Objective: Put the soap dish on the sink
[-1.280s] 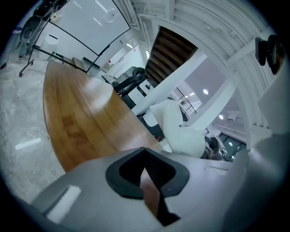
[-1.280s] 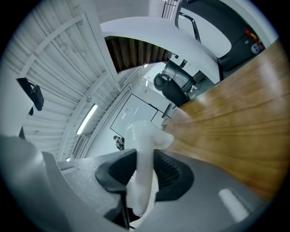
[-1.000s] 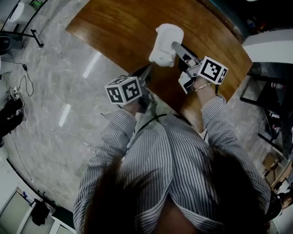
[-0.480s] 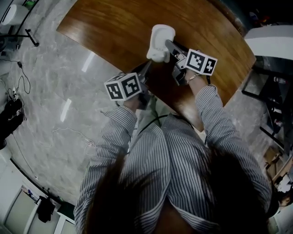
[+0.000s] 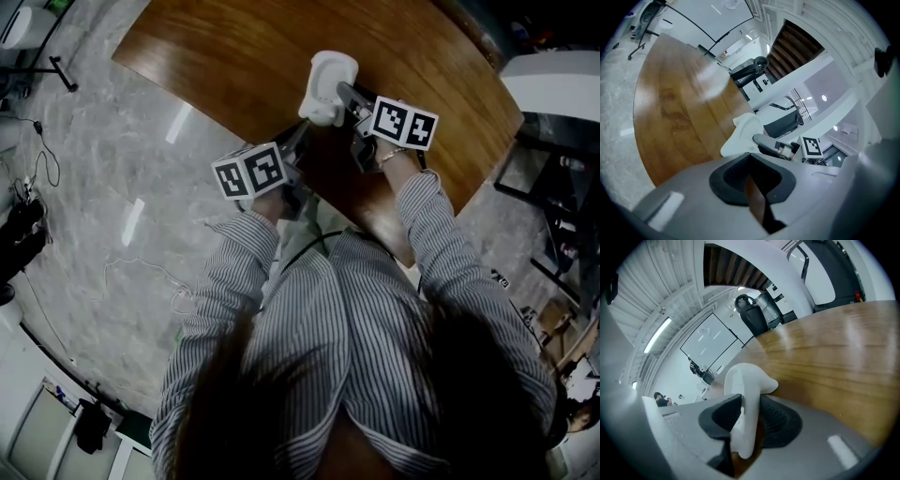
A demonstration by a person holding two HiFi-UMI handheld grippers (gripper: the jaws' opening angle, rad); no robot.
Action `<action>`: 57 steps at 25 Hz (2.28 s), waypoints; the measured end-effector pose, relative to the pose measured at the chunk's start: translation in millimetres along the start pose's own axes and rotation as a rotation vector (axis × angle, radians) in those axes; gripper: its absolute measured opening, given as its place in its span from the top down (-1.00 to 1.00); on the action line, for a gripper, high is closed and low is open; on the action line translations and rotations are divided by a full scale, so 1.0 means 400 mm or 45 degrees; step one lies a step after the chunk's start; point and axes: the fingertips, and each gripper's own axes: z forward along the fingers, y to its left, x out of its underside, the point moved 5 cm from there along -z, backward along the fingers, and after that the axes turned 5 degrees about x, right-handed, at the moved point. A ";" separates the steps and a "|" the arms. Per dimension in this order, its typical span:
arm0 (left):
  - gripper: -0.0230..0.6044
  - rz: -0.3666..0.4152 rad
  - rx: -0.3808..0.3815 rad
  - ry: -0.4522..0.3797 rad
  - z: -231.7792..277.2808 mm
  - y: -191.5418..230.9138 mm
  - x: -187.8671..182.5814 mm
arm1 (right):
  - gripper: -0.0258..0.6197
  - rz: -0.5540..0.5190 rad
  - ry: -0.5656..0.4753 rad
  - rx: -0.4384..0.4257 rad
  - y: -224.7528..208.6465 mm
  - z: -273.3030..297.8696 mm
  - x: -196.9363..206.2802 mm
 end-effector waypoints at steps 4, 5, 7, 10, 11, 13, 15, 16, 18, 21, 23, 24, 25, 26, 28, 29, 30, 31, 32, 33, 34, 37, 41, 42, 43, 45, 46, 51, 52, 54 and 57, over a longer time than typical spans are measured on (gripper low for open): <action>0.94 0.012 -0.006 0.006 -0.001 -0.007 -0.002 | 0.50 -0.009 0.019 0.030 -0.007 -0.004 -0.001; 0.94 0.014 -0.005 0.006 -0.004 -0.009 -0.005 | 0.50 -0.014 0.025 0.043 -0.007 -0.006 -0.001; 0.94 0.015 0.006 -0.004 -0.008 -0.016 -0.012 | 0.50 -0.042 0.031 0.070 -0.004 -0.014 -0.002; 0.94 0.027 0.027 -0.016 -0.015 -0.040 -0.013 | 0.50 -0.086 0.010 0.079 0.009 -0.051 -0.004; 0.94 0.035 0.030 -0.016 -0.020 -0.051 -0.008 | 0.50 -0.094 0.002 0.074 0.017 -0.069 -0.001; 0.94 0.055 0.039 -0.012 -0.029 -0.073 -0.002 | 0.50 -0.108 -0.021 0.070 0.036 -0.107 0.003; 0.94 0.089 0.058 -0.010 -0.036 -0.095 -0.007 | 0.50 -0.130 -0.066 0.081 0.059 -0.146 0.000; 0.94 0.105 0.064 -0.011 -0.043 -0.106 -0.008 | 0.50 -0.144 -0.085 0.083 0.073 -0.165 0.002; 0.94 0.125 0.072 -0.014 -0.057 -0.124 -0.006 | 0.50 -0.165 -0.117 0.063 0.104 -0.202 0.011; 0.94 0.135 0.084 -0.029 -0.064 -0.150 0.003 | 0.55 -0.187 -0.173 0.015 0.145 -0.261 0.019; 0.94 0.131 0.089 -0.025 -0.066 -0.175 0.029 | 0.55 -0.202 -0.196 -0.012 0.169 -0.313 0.040; 0.94 0.133 0.092 -0.019 -0.068 -0.187 0.043 | 0.55 -0.210 -0.201 -0.019 0.179 -0.336 0.054; 0.94 0.141 0.095 -0.013 -0.069 -0.198 0.054 | 0.56 -0.214 -0.207 -0.021 0.184 -0.354 0.067; 0.94 0.152 0.096 -0.008 -0.069 -0.205 0.062 | 0.56 -0.208 -0.211 -0.020 0.186 -0.366 0.077; 0.94 0.166 0.091 -0.007 -0.068 -0.213 0.073 | 0.57 -0.157 -0.214 -0.014 0.174 -0.378 0.087; 0.94 0.166 0.086 -0.008 -0.067 -0.215 0.080 | 0.57 -0.119 -0.210 -0.007 0.164 -0.381 0.092; 0.94 0.161 0.081 -0.007 -0.067 -0.216 0.088 | 0.57 -0.090 -0.206 -0.001 0.156 -0.384 0.096; 0.94 0.156 0.080 -0.002 -0.067 -0.217 0.097 | 0.60 -0.074 -0.208 0.001 0.152 -0.388 0.101; 0.94 0.152 0.081 0.004 -0.067 -0.218 0.103 | 0.66 -0.070 -0.212 -0.001 0.151 -0.392 0.104; 0.94 0.150 0.083 0.008 -0.069 -0.219 0.107 | 0.73 -0.075 -0.217 -0.005 0.153 -0.395 0.108; 0.94 0.152 0.086 0.009 -0.071 -0.220 0.108 | 0.78 -0.083 -0.219 -0.009 0.157 -0.397 0.111; 0.94 0.156 0.089 -0.005 -0.081 -0.221 0.104 | 0.88 -0.103 -0.212 -0.033 0.172 -0.396 0.122; 0.94 0.167 0.074 -0.002 -0.080 -0.222 0.104 | 0.92 -0.138 -0.189 -0.076 0.189 -0.397 0.130; 0.95 0.172 0.073 0.003 -0.078 -0.223 0.104 | 0.92 -0.145 -0.185 -0.083 0.191 -0.397 0.129; 0.95 0.177 0.074 0.007 -0.075 -0.225 0.104 | 0.92 -0.151 -0.182 -0.090 0.193 -0.396 0.128; 0.95 0.183 0.076 0.015 -0.072 -0.226 0.102 | 0.92 -0.158 -0.179 -0.100 0.196 -0.393 0.125; 0.95 0.184 0.076 0.018 -0.071 -0.225 0.103 | 0.92 -0.162 -0.178 -0.104 0.198 -0.392 0.125; 0.95 0.184 0.073 0.041 -0.066 -0.220 0.107 | 0.92 -0.188 -0.177 -0.104 0.202 -0.388 0.123; 0.95 0.185 0.073 0.043 -0.065 -0.220 0.106 | 0.92 -0.191 -0.177 -0.102 0.201 -0.388 0.122; 0.95 0.188 0.072 0.044 -0.064 -0.220 0.104 | 0.92 -0.196 -0.175 -0.098 0.200 -0.387 0.120; 0.95 0.187 0.070 0.052 -0.063 -0.217 0.100 | 0.92 -0.200 -0.172 -0.094 0.203 -0.383 0.119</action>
